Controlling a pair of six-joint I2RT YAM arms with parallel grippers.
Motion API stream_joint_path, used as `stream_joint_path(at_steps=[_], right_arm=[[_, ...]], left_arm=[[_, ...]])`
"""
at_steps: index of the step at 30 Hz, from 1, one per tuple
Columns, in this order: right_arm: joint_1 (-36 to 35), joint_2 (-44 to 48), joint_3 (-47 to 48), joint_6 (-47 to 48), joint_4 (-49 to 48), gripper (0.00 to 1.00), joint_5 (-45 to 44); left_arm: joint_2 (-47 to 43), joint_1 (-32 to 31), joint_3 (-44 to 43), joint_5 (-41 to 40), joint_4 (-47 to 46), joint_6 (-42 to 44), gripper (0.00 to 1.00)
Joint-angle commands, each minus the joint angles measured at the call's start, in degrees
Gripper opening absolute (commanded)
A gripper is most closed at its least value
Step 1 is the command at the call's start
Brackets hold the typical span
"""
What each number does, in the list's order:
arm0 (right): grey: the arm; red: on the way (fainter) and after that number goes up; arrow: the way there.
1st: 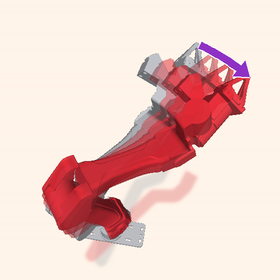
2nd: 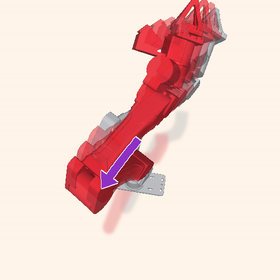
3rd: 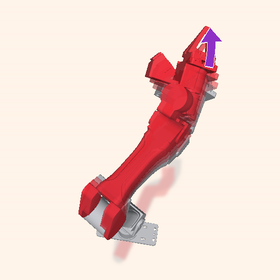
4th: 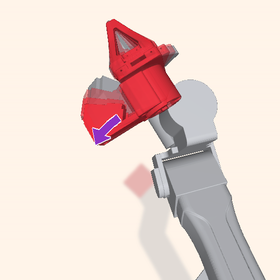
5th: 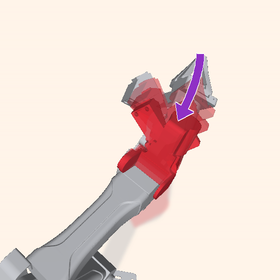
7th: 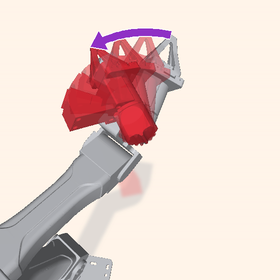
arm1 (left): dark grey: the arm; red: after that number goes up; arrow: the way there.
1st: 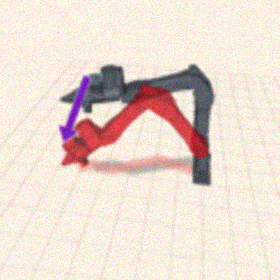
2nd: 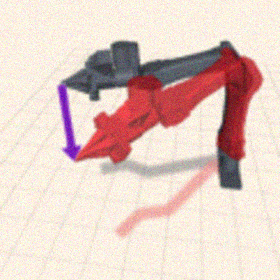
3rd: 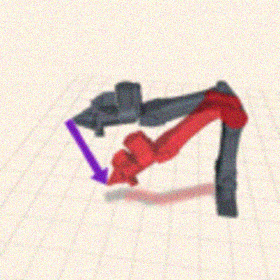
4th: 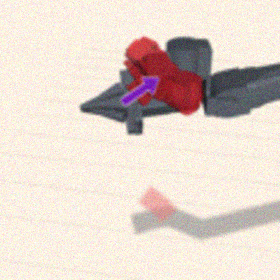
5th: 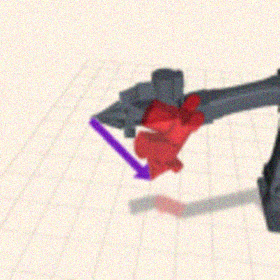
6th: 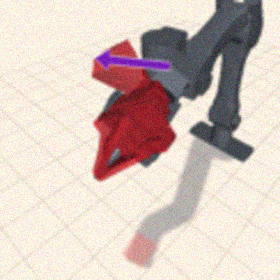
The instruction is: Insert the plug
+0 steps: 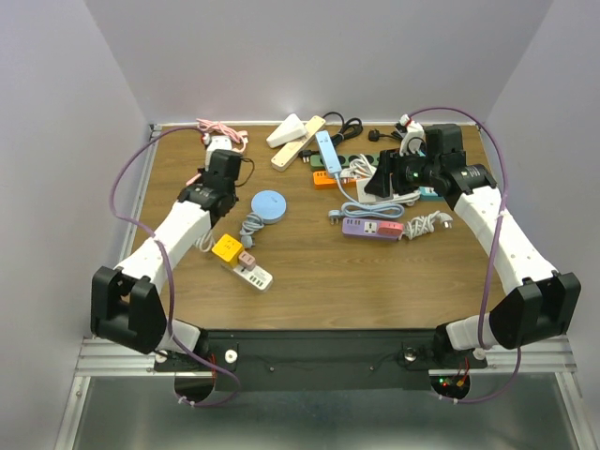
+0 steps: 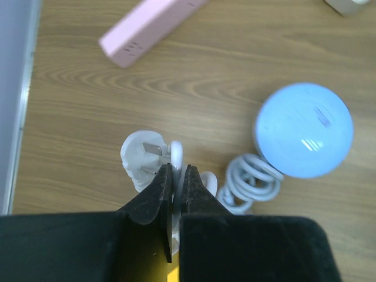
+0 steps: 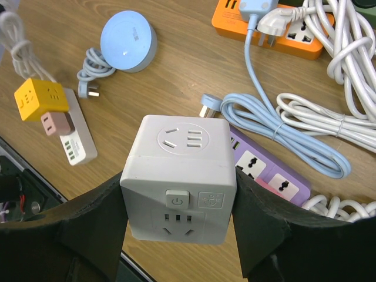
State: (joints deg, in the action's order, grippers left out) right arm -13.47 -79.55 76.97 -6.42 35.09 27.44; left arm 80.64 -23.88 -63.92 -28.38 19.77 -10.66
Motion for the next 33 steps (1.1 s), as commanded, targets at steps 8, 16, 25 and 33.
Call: stream_joint_path(at_steps=[8,16,25,33], right_arm=[[-0.15,1.41,-0.15,0.61,-4.68,0.00,0.95],[-0.15,1.85,-0.51,0.62,-4.77,0.00,0.77],[-0.15,1.76,-0.50,0.61,-5.03,0.00,1.12],[-0.15,3.78,-1.21,0.26,-5.12,0.00,0.07]], left_arm=[[8.03,9.29,-1.12,0.78,1.59,-1.74,0.18],[5.50,9.46,-2.44,0.52,0.19,-1.13,0.92],[5.21,-4.85,-0.94,6.13,-3.60,7.75,0.99],[14.89,-9.43,-2.09,6.51,2.29,4.07,0.99]])
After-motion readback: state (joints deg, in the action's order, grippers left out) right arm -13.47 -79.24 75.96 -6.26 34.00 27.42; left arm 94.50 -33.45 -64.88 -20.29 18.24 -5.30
